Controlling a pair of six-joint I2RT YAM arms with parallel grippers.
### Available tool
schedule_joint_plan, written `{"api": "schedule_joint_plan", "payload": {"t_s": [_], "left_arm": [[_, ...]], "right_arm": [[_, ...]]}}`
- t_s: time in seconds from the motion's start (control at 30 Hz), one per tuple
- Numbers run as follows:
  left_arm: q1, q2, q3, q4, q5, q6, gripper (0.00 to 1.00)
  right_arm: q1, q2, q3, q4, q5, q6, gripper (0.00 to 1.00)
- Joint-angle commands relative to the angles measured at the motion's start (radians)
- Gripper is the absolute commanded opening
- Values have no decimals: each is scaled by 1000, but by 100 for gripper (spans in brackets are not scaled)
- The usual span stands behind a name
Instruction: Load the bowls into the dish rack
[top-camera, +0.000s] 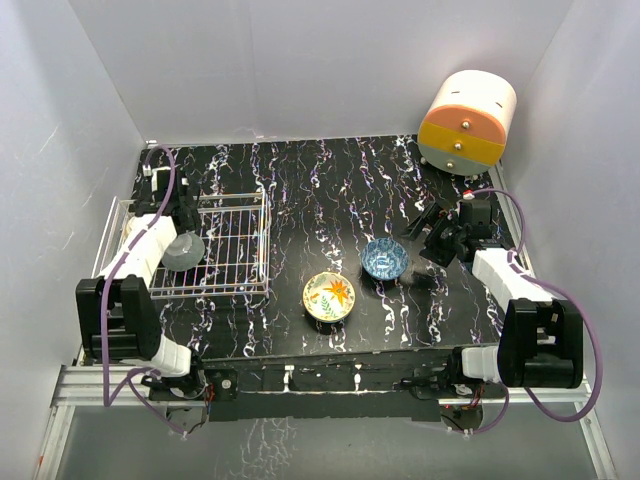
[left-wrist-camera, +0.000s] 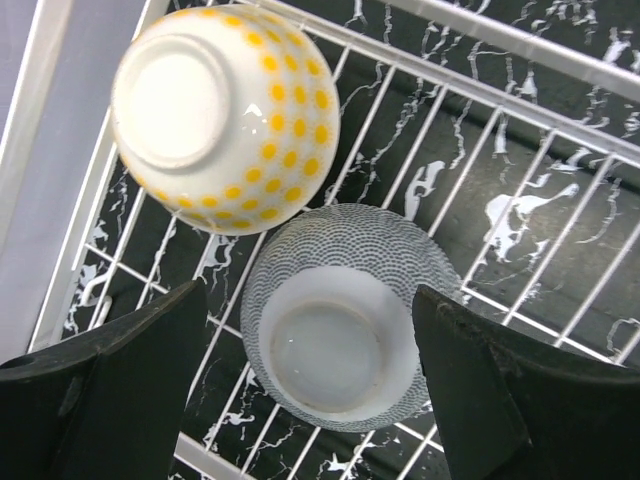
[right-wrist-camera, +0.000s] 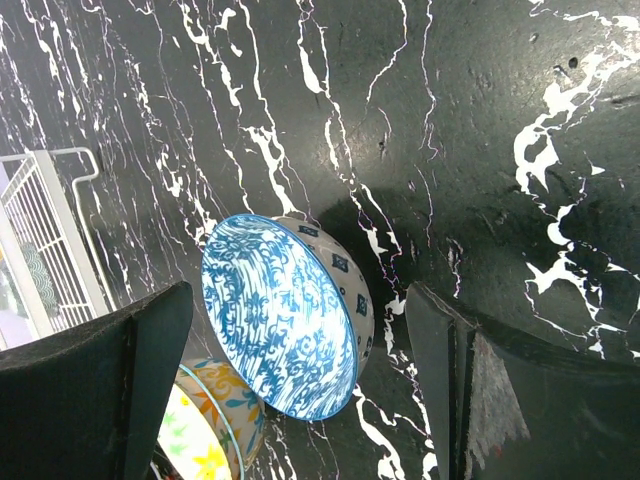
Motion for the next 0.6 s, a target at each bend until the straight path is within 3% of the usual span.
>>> {"api": "schedule_joint_plan", "payload": {"t_s": [0.0,0.2,0.57], "left_arm": [[-2,-52,-32,7,-105,14,82],[-3,-46,-39,-32,-94,-6,83],[-1,-175,-109,-127,-114,-55,84]], "right_arm": [[1,0,-5,43,14,-23,91],[0,-4,-3,40,16,-23,91],[1,-8,-17,46,7,-23,91]]}}
